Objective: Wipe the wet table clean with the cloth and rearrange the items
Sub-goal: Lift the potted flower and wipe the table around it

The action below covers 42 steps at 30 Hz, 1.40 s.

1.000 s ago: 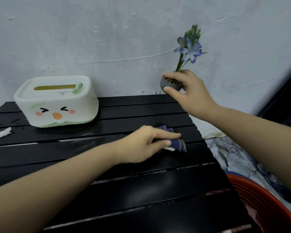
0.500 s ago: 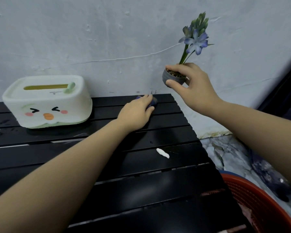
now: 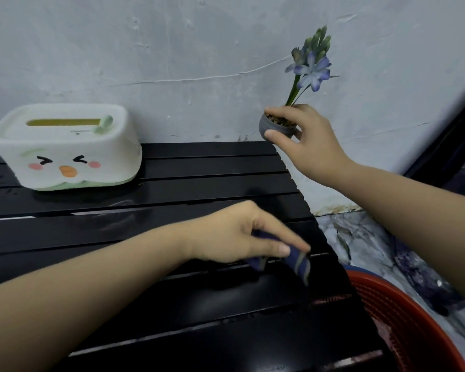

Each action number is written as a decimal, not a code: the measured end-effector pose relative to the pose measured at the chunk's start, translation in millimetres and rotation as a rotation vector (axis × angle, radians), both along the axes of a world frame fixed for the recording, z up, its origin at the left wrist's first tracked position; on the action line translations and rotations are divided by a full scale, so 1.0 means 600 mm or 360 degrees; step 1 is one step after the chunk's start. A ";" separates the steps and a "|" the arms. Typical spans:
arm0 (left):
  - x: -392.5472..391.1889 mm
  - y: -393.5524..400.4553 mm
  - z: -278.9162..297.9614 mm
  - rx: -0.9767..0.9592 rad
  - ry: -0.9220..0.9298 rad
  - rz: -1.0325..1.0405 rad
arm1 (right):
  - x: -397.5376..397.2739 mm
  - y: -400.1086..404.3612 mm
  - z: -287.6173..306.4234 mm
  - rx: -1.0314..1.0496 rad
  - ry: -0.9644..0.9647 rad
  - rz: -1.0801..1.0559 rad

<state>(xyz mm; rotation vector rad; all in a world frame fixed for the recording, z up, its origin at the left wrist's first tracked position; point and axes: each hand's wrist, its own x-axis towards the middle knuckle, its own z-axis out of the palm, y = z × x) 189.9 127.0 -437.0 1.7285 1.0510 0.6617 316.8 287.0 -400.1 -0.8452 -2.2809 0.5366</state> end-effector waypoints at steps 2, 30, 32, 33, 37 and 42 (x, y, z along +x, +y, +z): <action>-0.006 -0.038 0.008 -0.0061 -0.0081 -0.0023 | -0.008 -0.006 -0.009 -0.0002 -0.0044 0.0028; -0.029 -0.179 -0.028 0.0623 0.0720 0.0755 | 0.024 -0.205 -0.059 -0.0306 -0.0201 -0.0119; -0.017 -0.196 -0.020 0.0487 0.0536 0.0777 | 0.069 -0.264 -0.051 -0.0389 -0.0341 -0.0194; -0.017 -0.201 -0.014 0.0403 0.0397 0.0861 | 0.090 -0.295 -0.044 -0.0433 -0.0442 -0.0214; -0.067 -0.214 0.006 0.0563 0.0258 0.1383 | 0.183 -0.420 -0.016 -0.0670 -0.1001 -0.0243; -0.086 -0.250 -0.039 0.0359 0.1009 0.1158 | 0.276 -0.525 -0.026 -0.0710 -0.1340 -0.0384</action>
